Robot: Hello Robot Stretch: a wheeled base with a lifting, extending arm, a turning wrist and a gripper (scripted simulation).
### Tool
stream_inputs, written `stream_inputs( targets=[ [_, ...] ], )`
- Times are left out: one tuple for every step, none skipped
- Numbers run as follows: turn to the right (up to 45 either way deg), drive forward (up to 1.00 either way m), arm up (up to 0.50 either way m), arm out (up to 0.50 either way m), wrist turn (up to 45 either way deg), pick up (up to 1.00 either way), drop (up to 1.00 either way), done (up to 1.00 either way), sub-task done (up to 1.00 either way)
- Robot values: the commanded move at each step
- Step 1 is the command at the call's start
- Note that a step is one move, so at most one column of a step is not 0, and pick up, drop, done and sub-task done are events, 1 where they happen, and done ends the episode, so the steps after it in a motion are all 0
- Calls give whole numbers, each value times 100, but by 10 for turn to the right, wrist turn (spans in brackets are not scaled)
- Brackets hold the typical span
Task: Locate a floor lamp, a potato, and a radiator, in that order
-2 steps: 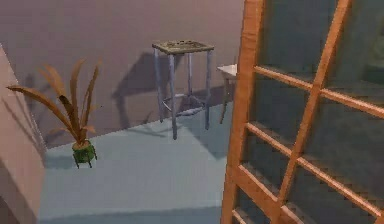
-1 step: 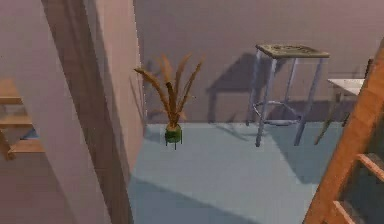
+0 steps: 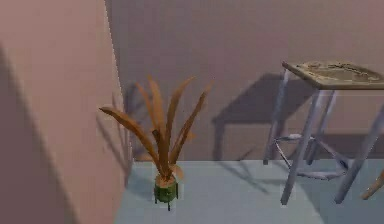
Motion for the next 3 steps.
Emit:
stream_inputs(
  targets=[
    [390,0,0,0,0,0,0,0,0],
    [0,45,0,0,0,0,0,0,0],
    [450,0,0,0,0,0,0,0,0]
  ],
)
